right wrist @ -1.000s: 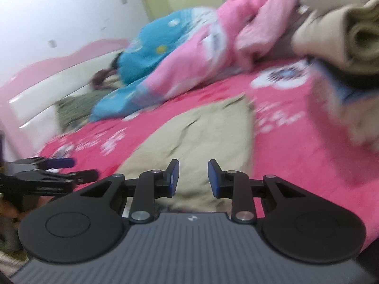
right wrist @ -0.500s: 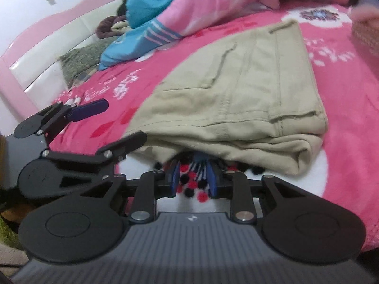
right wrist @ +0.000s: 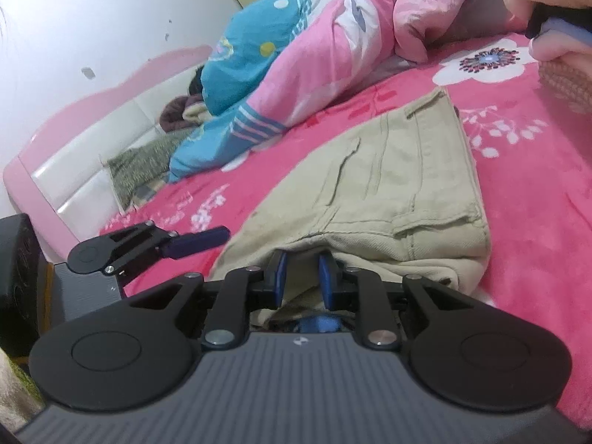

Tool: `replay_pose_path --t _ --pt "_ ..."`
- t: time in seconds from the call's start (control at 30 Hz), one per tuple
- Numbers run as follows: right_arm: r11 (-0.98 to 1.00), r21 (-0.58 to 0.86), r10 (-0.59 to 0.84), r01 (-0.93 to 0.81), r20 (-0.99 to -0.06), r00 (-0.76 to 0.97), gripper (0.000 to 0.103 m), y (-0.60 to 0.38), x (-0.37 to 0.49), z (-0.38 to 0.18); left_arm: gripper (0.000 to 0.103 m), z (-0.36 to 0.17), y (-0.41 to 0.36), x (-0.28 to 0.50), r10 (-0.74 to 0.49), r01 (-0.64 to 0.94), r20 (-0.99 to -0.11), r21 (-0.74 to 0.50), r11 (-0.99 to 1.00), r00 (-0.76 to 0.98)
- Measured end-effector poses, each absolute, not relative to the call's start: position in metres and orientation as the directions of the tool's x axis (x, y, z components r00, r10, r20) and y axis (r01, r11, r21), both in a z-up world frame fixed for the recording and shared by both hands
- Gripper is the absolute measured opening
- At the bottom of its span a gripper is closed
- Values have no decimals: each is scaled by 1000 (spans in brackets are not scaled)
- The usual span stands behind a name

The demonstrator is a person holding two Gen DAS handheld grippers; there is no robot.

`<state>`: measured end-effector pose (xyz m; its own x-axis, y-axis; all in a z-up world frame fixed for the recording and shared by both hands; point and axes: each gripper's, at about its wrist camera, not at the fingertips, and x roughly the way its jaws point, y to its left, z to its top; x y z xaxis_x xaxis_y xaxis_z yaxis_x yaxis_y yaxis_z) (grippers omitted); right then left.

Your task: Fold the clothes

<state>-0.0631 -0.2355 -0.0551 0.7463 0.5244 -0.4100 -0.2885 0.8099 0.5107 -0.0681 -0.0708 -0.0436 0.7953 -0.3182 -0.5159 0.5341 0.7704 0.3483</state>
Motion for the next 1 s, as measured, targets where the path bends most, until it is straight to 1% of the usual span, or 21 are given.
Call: replay_pose_path --t 0.07,0.1,0.2,0.3,0.4,0.53,0.57,0.63,0.67,0.7,0.77,0.8,0.9,1.0 --pt "808 511 524 -293 -395 754 18 -236 -63 -53 43 -42 -71 -67 -324 538 -513 349 767 795" --pt "808 509 523 -296 -390 758 18 -237 -63 -53 38 -43 -73 -68 -323 539 -510 361 761 798" --pt "812 496 519 -306 -377 767 18 -239 -66 -51 30 -44 -77 -71 -316 539 -507 386 749 802" --pt "833 420 519 -360 -370 770 19 -234 -78 -50 29 -44 -79 -72 -312 539 -511 390 746 801" --pt "843 320 534 -433 -391 750 19 -221 -87 -53 27 -43 -78 -72 -314 539 -513 381 751 799" --pt "844 272 536 -462 -428 728 19 -205 -70 -63 26 -42 -77 -72 -313 540 -517 376 753 797" --pt "842 272 539 -466 -430 724 16 -204 -62 -67 25 -43 -76 -72 -310 540 -521 378 752 796" --pt "845 260 534 -467 -442 720 5 -202 -47 -74 25 -44 -74 -72 -312 542 -522 374 753 794" --pt "849 240 527 -470 -444 725 2 -200 -42 -76 27 -44 -73 -73 -308 539 -521 378 753 796" --pt "855 205 515 -477 -436 738 2 -197 -42 -77 30 -44 -71 -73 -305 537 -521 380 753 797" --pt "863 166 500 -478 -420 757 2 -193 -44 -77 32 -44 -69 -74 -306 541 -528 376 752 792" --pt "865 163 498 -475 -411 764 2 -193 -46 -77 37 -44 -68 -74 -310 544 -530 373 751 790" --pt "862 190 506 -470 -389 770 2 -197 -47 -77 46 -45 -69 -75 -322 561 -537 371 740 780" --pt "863 176 503 -473 -382 775 2 -197 -48 -76 53 -46 -70 -76 -331 577 -545 376 725 770"
